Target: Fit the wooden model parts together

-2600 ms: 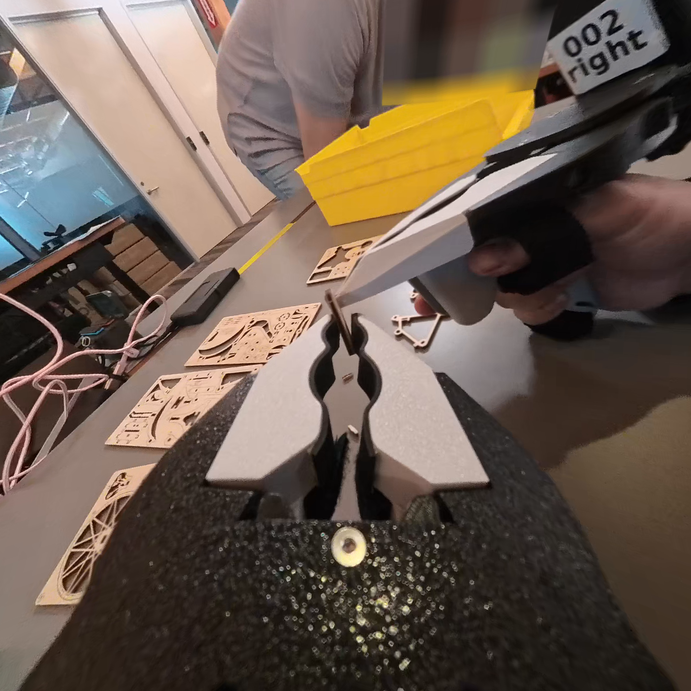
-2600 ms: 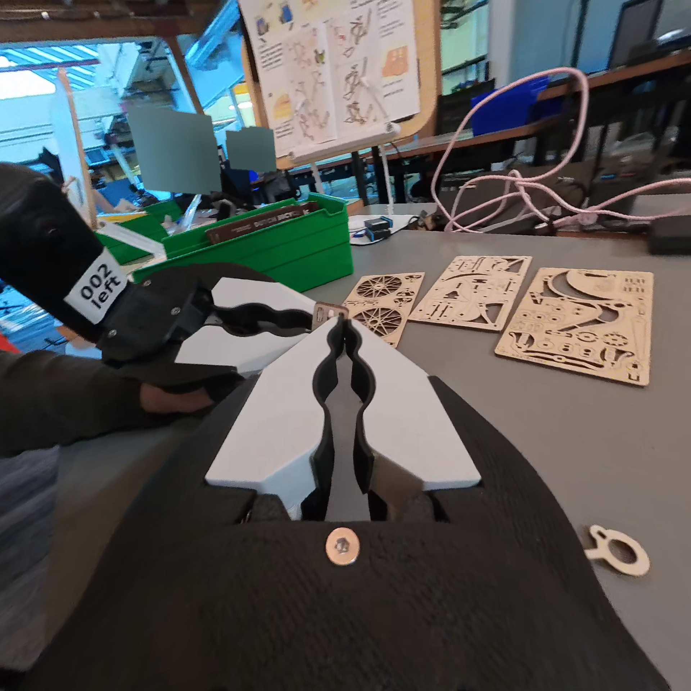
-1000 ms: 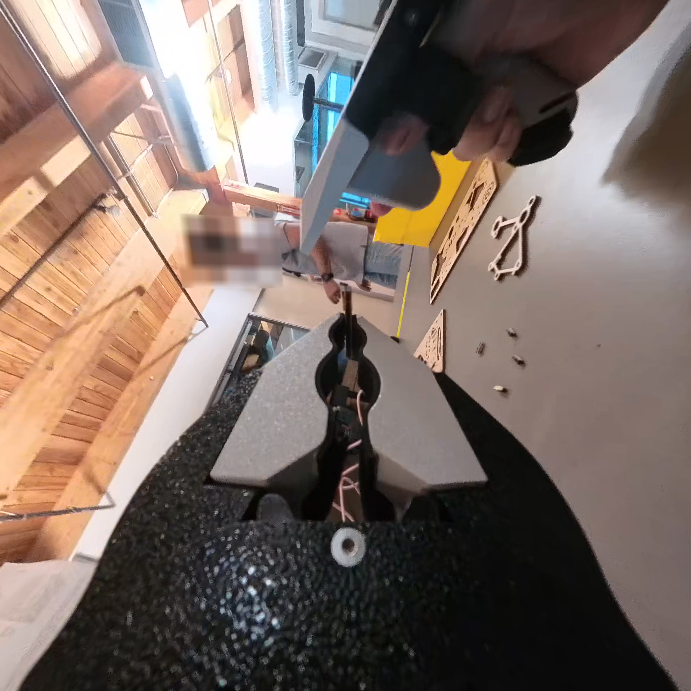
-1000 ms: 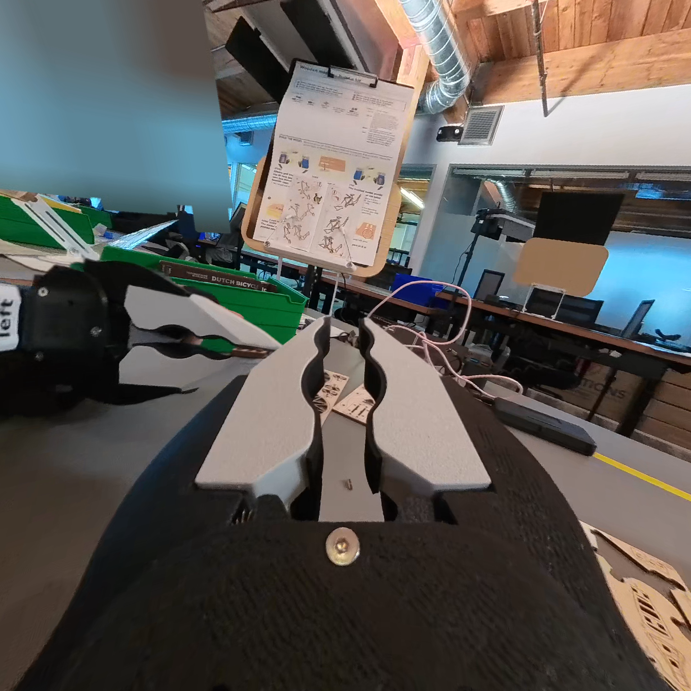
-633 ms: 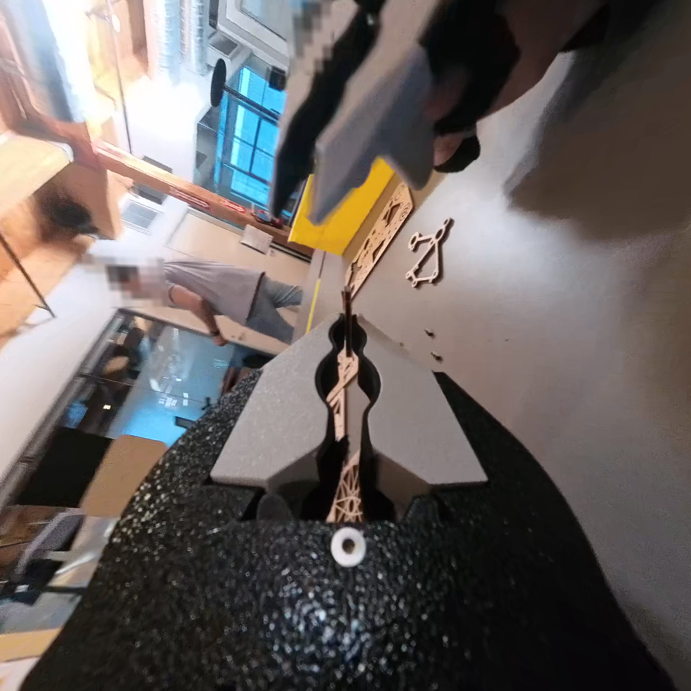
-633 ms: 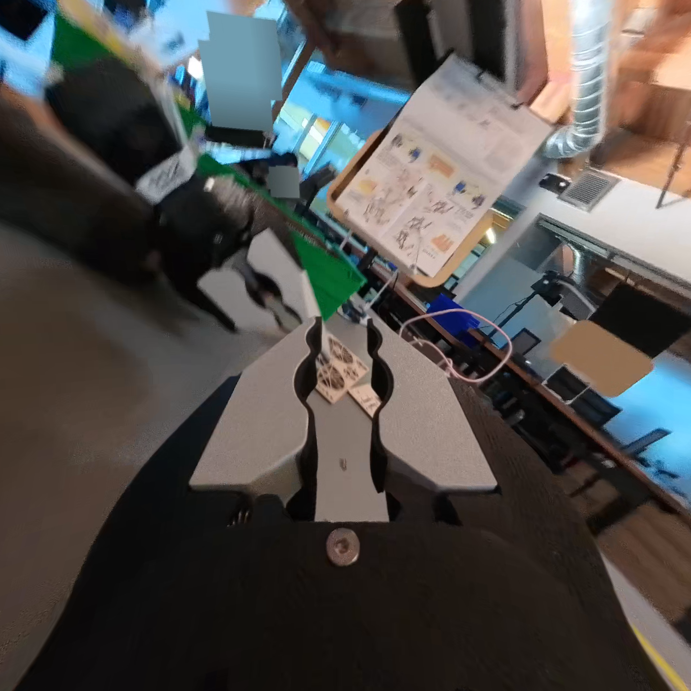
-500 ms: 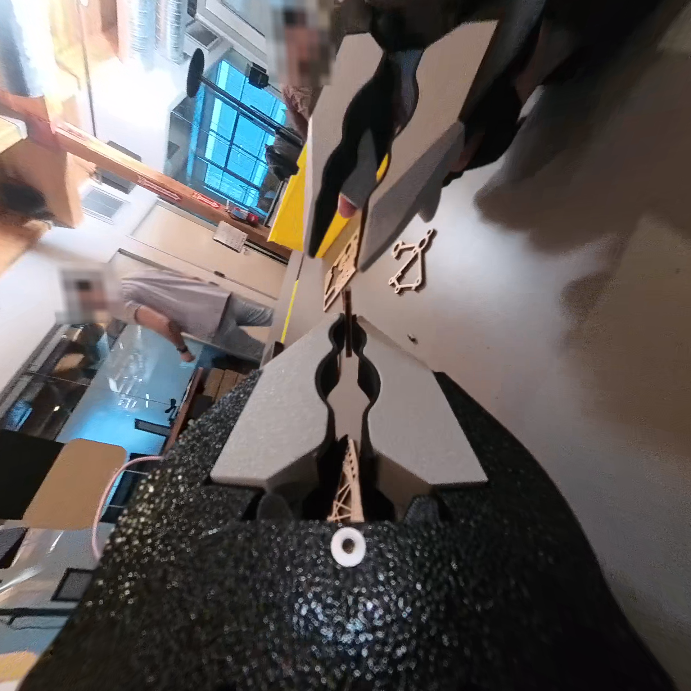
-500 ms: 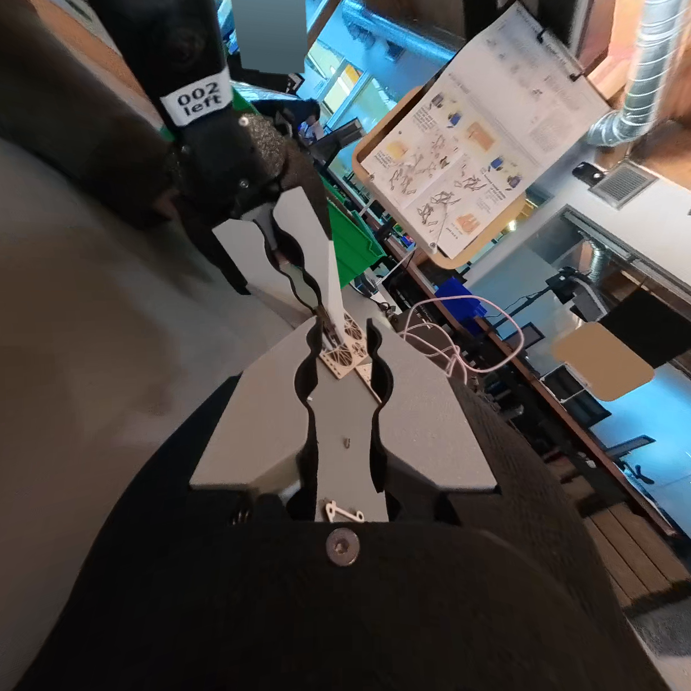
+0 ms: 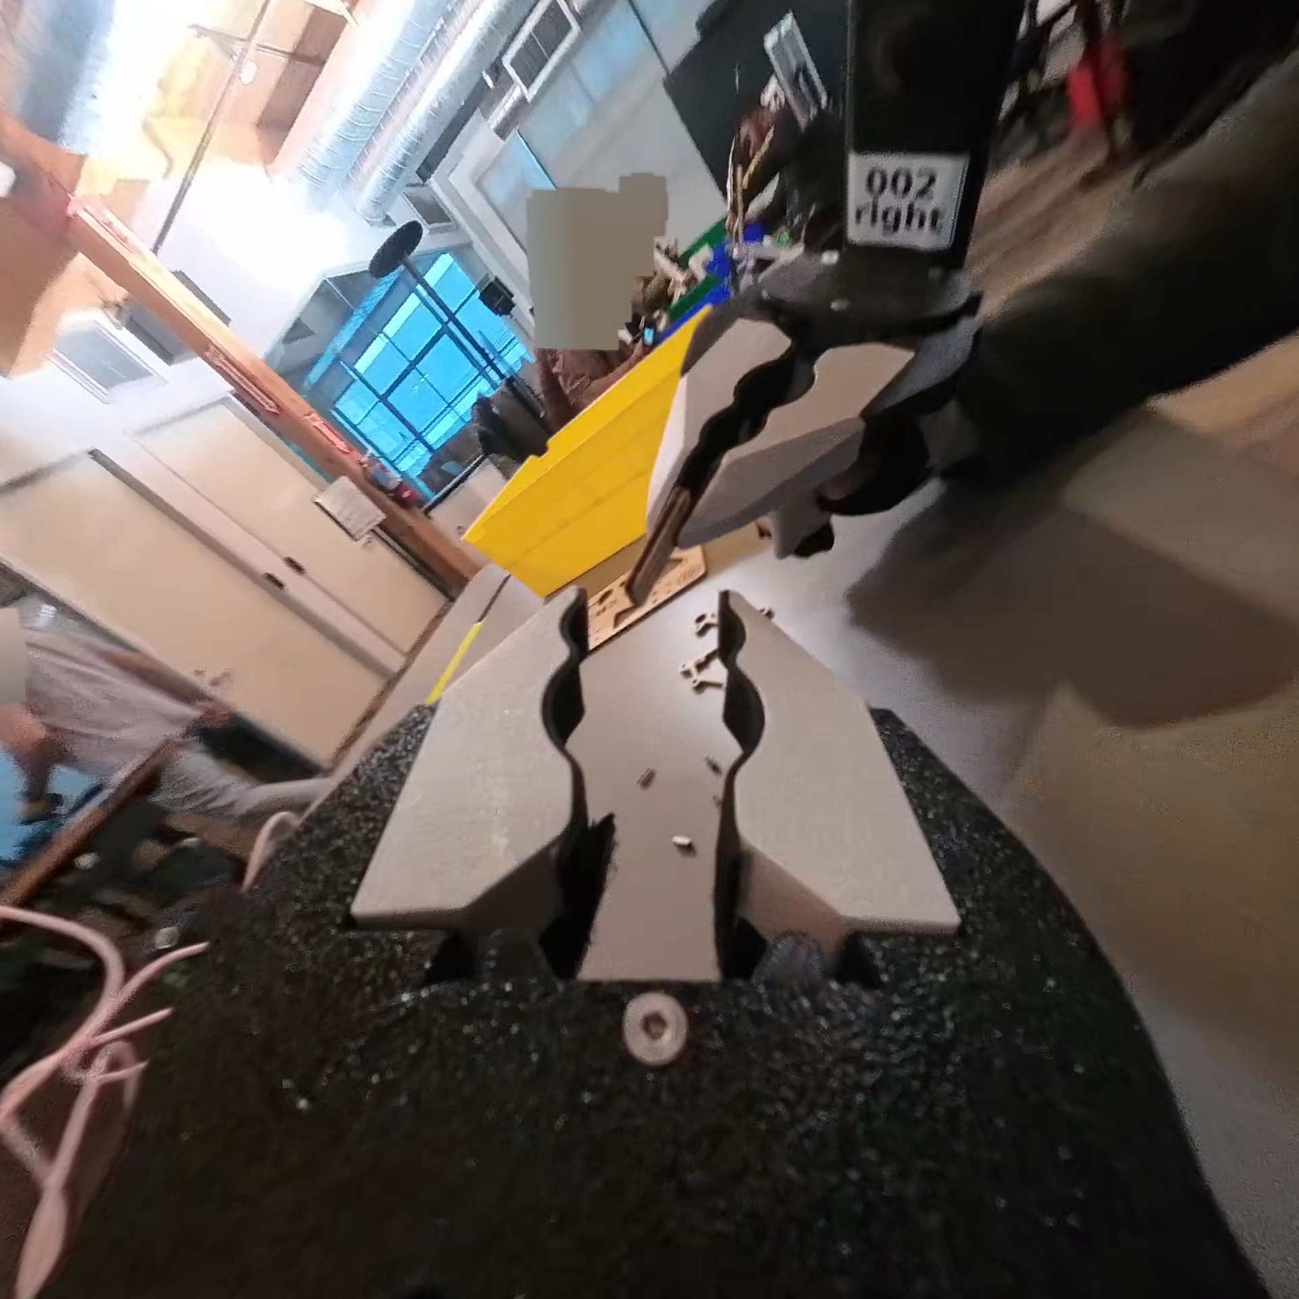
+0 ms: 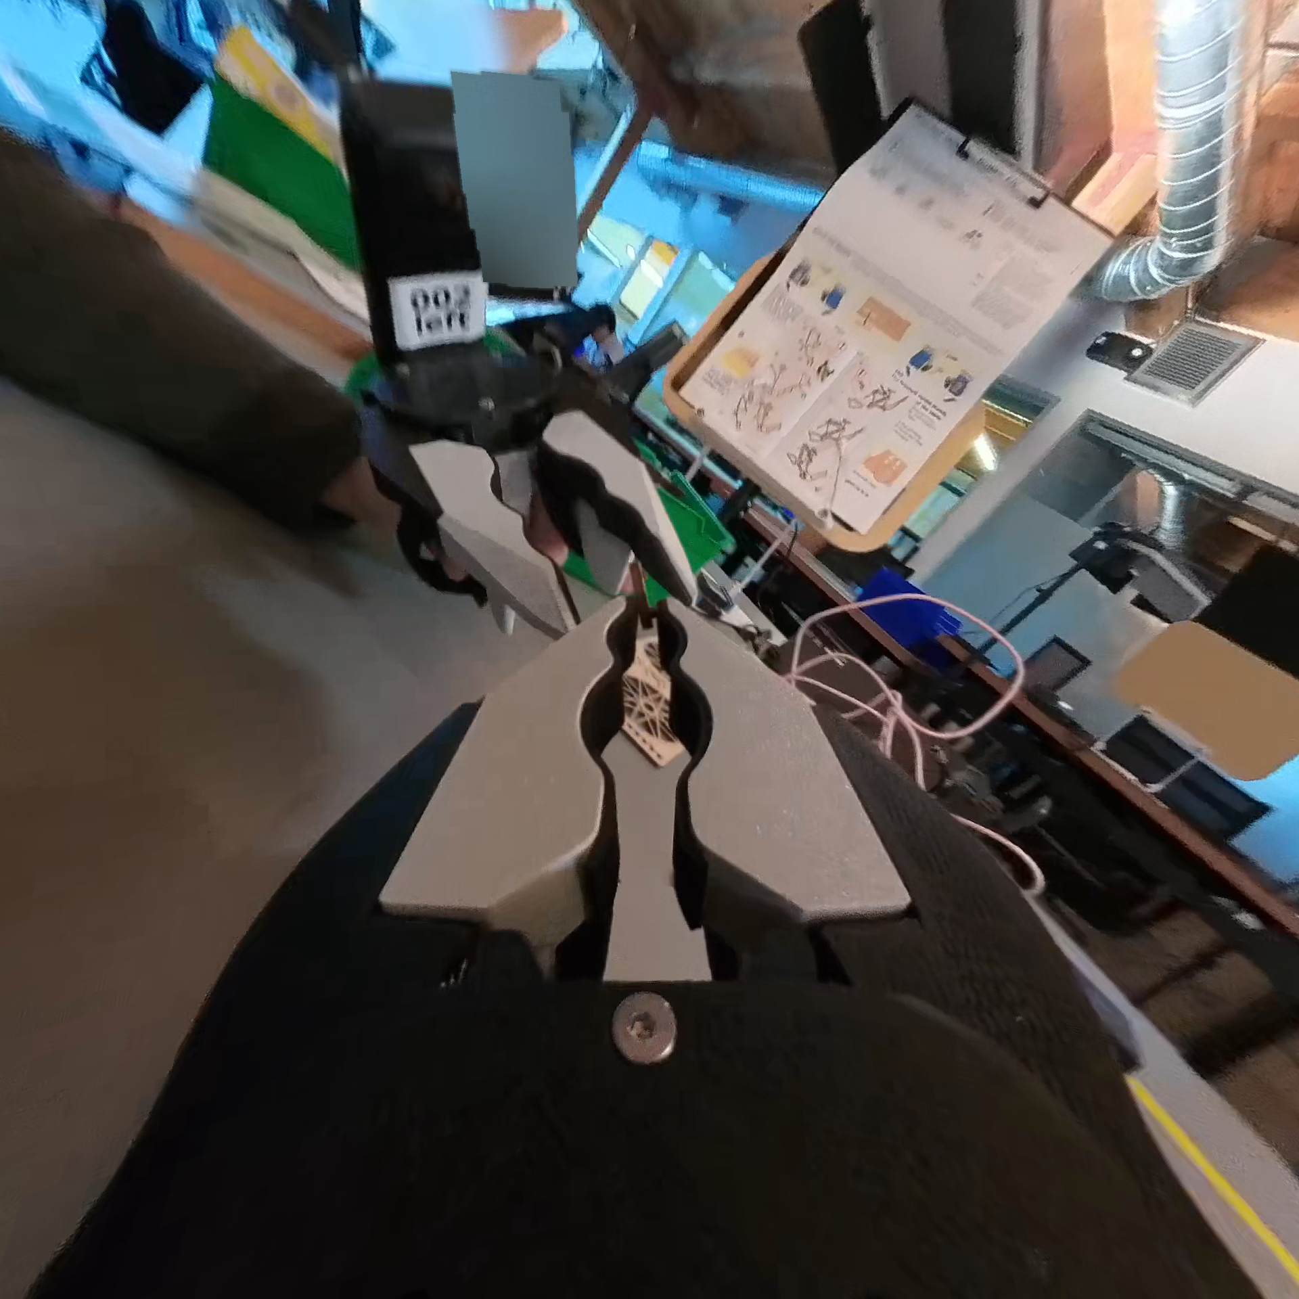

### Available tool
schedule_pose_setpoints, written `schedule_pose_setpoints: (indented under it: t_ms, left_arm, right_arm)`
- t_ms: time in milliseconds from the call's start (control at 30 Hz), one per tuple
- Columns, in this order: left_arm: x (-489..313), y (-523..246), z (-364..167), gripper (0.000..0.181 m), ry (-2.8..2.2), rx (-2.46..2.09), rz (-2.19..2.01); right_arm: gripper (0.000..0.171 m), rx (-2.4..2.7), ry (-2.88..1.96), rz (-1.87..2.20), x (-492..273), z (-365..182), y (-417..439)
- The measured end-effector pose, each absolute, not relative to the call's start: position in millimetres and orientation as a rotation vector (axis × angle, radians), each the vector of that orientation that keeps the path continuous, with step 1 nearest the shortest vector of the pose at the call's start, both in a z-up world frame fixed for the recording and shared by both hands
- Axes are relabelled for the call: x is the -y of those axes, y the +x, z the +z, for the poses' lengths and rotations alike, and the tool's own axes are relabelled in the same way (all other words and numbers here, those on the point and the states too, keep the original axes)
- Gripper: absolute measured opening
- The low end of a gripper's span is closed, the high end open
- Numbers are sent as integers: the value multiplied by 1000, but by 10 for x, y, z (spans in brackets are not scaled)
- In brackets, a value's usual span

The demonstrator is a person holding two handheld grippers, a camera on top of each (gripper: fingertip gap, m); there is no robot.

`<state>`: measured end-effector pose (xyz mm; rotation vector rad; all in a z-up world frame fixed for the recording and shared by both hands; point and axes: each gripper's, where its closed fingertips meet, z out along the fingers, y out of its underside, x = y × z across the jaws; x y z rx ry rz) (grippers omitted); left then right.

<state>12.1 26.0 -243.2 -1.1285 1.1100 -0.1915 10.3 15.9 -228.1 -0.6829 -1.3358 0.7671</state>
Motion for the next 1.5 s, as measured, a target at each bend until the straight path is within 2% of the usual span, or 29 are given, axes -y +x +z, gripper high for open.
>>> schedule_pose_setpoints:
  t_ms: [200,267,367,500,633,833,1133,1467,1500]
  left_arm:
    - [-130,208,-2311,22,-1117,-1037,-452]
    - [-89,234,-2272,8,-1106,-1015,-517]
    - [-27,264,-2243,2,-1096,-1014,-581]
    - [-27,260,-2222,3,-1089,-1007,-562]
    - [-17,274,-2177,13,-1077,-980,-569]
    - [-18,269,-2163,1,-1095,-964,-621]
    - [-167,196,-2214,1,-1190,-953,-496]
    - [-209,183,-2177,1,-1049,-1043,42]
    - [-218,175,-2171,6,-1044,-1041,74]
  right_arm:
    - [3,1327,-704,1038,-30,-2198,153]
    - [3,1316,-713,1115,-7,-2172,166]
    - [2,1295,-719,1190,6,-2132,186]
    - [2,1292,-722,1205,11,-2127,186]
    - [2,1294,-731,1226,14,-2131,185]
    - [3,1288,-751,1216,-17,-2143,172]
    - [9,1231,-770,1059,-169,-2134,162]
    - [13,1171,-811,1111,-224,-2097,166]
    - [16,1168,-804,1096,-221,-2092,165]
